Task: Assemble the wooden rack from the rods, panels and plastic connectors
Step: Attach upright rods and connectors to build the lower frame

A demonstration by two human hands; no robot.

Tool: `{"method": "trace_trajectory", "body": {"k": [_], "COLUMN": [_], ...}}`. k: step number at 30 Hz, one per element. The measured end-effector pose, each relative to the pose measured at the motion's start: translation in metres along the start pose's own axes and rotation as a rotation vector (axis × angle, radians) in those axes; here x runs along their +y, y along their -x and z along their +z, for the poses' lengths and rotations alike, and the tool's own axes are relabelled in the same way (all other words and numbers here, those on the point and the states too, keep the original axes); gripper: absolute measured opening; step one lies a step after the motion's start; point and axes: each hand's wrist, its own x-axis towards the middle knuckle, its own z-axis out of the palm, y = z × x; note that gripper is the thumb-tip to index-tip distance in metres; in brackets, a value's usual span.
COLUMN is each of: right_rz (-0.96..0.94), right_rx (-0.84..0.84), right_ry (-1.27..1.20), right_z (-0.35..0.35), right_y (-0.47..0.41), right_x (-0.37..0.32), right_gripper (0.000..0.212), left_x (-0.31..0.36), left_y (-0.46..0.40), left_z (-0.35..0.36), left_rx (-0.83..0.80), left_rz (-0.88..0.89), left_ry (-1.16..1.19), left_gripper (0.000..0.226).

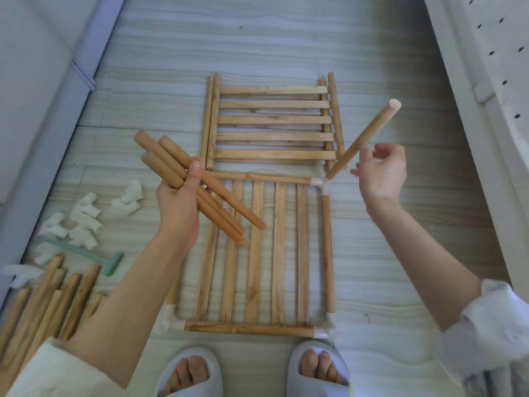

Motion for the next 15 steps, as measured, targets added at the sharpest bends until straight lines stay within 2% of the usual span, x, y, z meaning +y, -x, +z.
{"method": "trace_trajectory", "body": {"k": [1,3,5,7,9,11,15], "right_rz": [0.027,0.012,-0.092,-0.222,-0.323,-0.395,-0.488], "right_rx": [-0.053,-0.376,-0.743,-0.972,-1.063,-1.078,-1.095], "right_ry": [0.029,0.145,0.222,0.279,0.309,0.33,0.442], "right_z": [0.003,0.014,0.032,0.054,0.073,0.09,0.122], "right_y": [0.009,0.036,0.064,0.083,0.091,0.094,0.094], "right_x": [0.003,0.003,-0.009,-0.024,-0.036,-0.046,-0.054], "right_gripper": [0.023,0.016,0.024,0.031,0.017,0.004,0.012], "left_x": [0.002,0.004,0.006,0.008,0.012,0.014,0.018], "left_y": [0.0,-0.001,0.0,0.003,0.004,0.001,-0.009], "left_z": [-0.001,-0.003,-0.004,-0.006,-0.009,-0.016,-0.034], "left_rx": [-0.006,-0.019,-0.061,-0.124,-0.166,-0.181,-0.197], "left_rz": [0.009,0.029,0.049,0.078,0.11,0.129,0.097], "left_ry": [-0.007,-0.024,-0.043,-0.072,-0.102,-0.15,-0.189], "left_gripper": [0.017,0.019,0.02,0.015,0.012,0.012,0.013]}}
